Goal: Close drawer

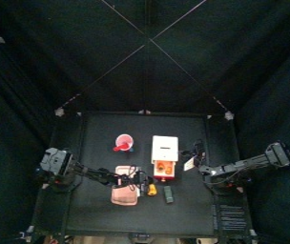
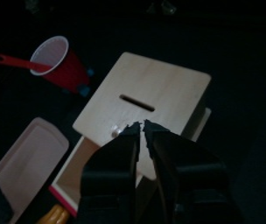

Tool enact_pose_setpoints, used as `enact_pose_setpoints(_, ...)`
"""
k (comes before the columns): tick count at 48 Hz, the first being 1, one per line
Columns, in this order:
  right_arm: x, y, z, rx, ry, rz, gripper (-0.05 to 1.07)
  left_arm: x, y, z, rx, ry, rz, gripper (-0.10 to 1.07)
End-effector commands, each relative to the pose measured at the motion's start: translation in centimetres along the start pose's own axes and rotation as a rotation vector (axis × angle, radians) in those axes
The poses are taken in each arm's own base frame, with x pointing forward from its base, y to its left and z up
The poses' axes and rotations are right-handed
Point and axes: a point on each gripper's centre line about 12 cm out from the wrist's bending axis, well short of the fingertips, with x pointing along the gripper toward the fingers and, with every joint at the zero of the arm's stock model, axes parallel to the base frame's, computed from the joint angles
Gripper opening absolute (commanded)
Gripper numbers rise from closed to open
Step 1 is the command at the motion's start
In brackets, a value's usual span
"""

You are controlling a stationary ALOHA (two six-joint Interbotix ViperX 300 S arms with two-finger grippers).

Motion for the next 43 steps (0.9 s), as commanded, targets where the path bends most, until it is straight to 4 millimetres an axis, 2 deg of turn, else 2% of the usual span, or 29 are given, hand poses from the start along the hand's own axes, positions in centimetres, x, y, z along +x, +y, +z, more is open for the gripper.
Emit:
enact_pose_setpoints(1,0.3,0.1,1.6,0.025,-0.045,-0.006,0.50,0.6,-0.1,1.1,-0.015,-0.034,0.009,0.35)
enact_pose_setpoints(14,2.4,-1.8,3.3,0.061,-0.084,-0.071,0.39,1.7,-0.9,0.4,-0.069,0.004,0.018,0.35)
enact_pose_setpoints(23,3.9,-2.3,3.7,0.059,-0.066,-0.066,0.38,2.2,-1.5,0.0,-0.096,0.042,0.008,0.35)
enact_pose_setpoints(32,5.5,-3.7,4.7,0.050,-0.086,-0.117,0.38,2.8,-2.0,-0.3,-0.111,0.075,-0.007,0.35)
enact_pose_setpoints(43,8.0,-4.9,4.8,0.090,-0.009,-0.104,0.38,3.4,-2.4,-0.6,-0.125,0.116,-0.026,0.35)
